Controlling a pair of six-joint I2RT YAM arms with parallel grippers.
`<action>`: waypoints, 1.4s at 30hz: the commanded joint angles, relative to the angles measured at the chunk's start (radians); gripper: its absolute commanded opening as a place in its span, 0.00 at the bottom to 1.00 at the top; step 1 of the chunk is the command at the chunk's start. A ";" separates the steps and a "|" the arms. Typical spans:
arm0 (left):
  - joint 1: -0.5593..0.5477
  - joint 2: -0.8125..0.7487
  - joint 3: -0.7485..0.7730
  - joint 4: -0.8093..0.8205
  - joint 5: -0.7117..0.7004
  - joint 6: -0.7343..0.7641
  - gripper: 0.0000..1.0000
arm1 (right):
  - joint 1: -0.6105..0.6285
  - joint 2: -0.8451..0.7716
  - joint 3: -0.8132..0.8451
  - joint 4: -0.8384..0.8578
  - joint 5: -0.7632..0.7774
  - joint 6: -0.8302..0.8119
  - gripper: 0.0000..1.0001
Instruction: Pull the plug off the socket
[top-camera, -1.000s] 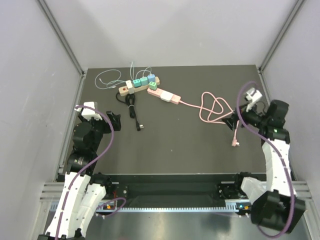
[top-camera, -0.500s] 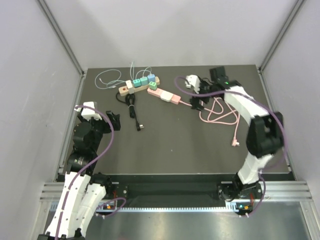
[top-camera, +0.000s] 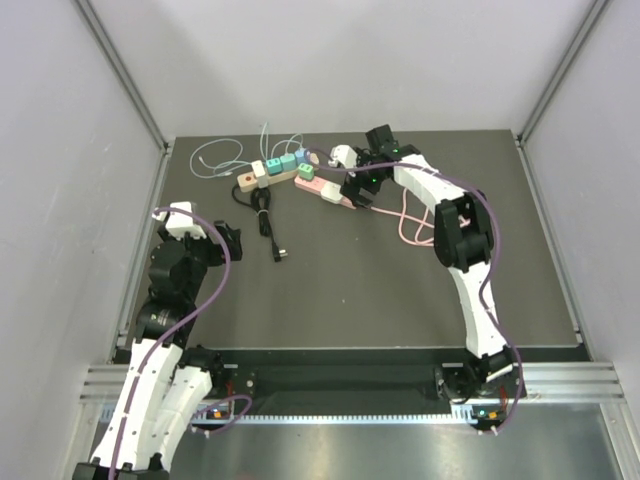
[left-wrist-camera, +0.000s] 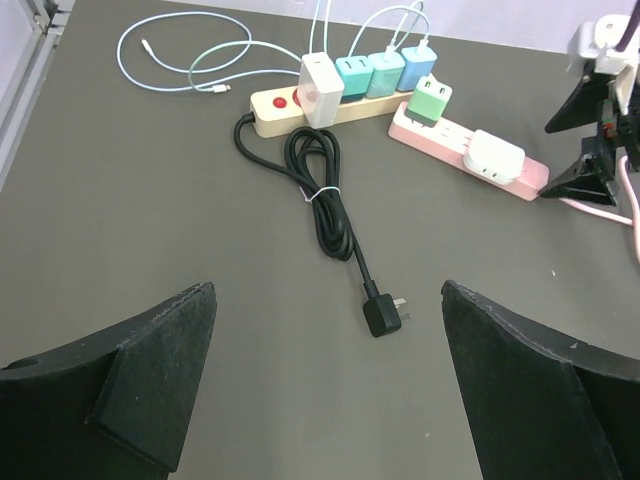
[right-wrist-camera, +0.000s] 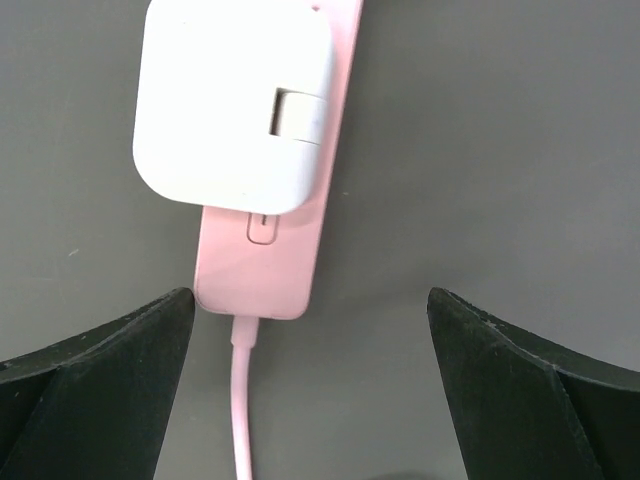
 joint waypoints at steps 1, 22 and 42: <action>-0.003 0.006 -0.005 0.051 -0.011 0.020 0.99 | 0.026 0.024 0.062 -0.015 0.009 0.017 1.00; -0.003 -0.011 -0.006 0.053 -0.012 0.021 0.99 | 0.066 0.095 0.124 -0.049 0.053 0.005 0.72; -0.003 0.125 0.018 0.118 0.198 -0.431 0.96 | 0.073 -0.211 -0.233 0.144 -0.008 0.152 0.00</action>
